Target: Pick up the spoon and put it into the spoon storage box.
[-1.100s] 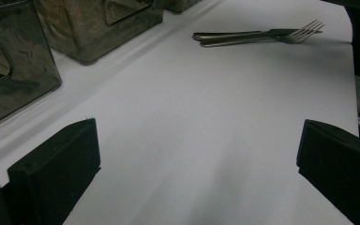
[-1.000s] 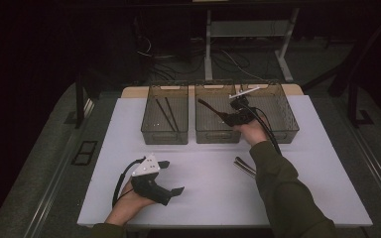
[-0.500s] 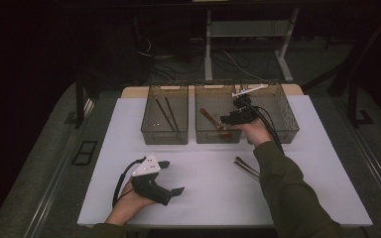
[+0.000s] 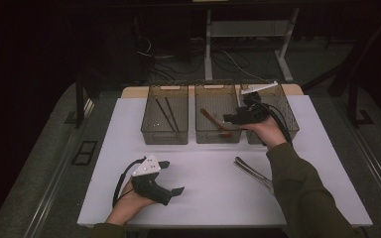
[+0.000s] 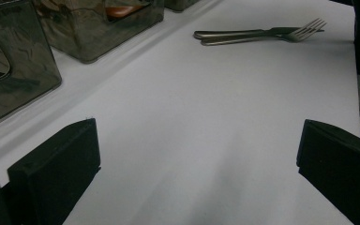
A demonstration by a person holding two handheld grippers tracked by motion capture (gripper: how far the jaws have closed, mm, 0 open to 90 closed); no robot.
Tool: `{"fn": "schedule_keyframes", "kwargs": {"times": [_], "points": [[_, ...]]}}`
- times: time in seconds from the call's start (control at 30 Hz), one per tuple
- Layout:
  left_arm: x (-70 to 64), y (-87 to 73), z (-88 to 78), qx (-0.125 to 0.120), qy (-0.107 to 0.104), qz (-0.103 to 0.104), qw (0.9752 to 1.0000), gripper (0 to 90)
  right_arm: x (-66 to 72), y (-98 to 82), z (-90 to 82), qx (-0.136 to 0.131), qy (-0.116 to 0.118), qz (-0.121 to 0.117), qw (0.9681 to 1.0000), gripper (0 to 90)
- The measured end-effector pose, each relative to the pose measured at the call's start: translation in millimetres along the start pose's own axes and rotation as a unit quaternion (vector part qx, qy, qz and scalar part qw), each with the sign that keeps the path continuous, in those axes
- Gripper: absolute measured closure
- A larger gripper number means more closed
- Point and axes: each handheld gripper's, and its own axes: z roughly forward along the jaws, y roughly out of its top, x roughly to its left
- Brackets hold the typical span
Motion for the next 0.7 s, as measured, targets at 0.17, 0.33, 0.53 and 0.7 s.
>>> {"fn": "schedule_keyframes", "kwargs": {"times": [0.17,0.33,0.53,0.7], "points": [[-0.2,0.0,-0.4,0.001,0.002,0.000,1.0000,0.0,2.5,-4.7,-15.0,-0.015,0.012,-0.010,0.9998,29.8],[-0.7,-0.3,0.3,0.001,0.003,0.000,1.0000,0.0,4.6,-15.5,-26.8,-0.024,0.025,-0.019,0.9992,29.6],[0.2,-0.4,-0.2,0.003,0.003,0.000,1.0000,0.0,4.2,-34.7,-40.3,-0.032,0.042,-0.029,0.9982,29.4],[-0.1,-0.4,0.2,0.004,0.004,-0.001,1.0000,0.0,1.7,-51.3,-52.6,-0.038,0.049,-0.026,0.9977,29.3]]}}
